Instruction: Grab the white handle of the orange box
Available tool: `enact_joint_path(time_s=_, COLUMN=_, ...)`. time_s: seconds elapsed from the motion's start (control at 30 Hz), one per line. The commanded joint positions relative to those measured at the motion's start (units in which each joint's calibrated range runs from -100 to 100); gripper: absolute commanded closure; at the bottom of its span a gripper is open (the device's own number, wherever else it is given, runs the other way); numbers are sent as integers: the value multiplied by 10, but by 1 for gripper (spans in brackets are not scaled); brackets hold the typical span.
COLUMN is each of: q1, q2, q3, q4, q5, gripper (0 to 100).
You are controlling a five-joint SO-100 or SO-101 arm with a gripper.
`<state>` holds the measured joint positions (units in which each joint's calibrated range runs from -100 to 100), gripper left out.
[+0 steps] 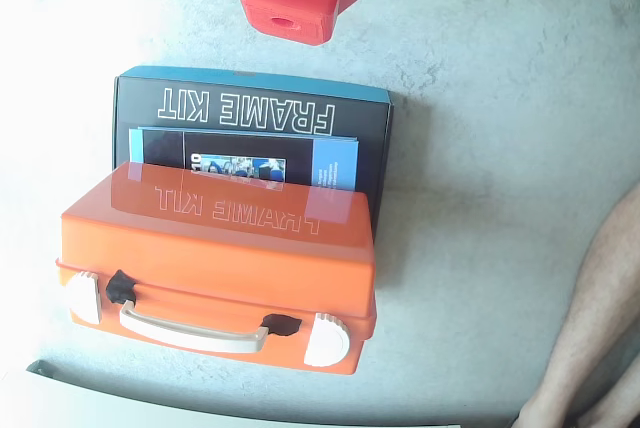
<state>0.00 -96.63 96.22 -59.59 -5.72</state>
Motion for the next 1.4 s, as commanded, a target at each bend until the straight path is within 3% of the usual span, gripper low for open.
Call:
enact_joint_path(time_s=0.0, q1=-5, q2=37, q3=31, q4=55, q5=7, gripper=99)
enact_joint_path(time_s=0.4, q1=-13, q2=37, q3=31, q4=63, q5=6, gripper=99)
enact_joint_path(time_s=0.87, q1=-31, q2=38, q3=-77, q4=255, q5=7, gripper=97)
enact_joint_path(time_s=1.13, q1=-46, q2=39, q3=-165, q4=453, q5=14, gripper=81)
enact_joint_path(time_s=1.37, q1=-76, q2=105, q3=-194, q4=475, q5=27, gripper=81)
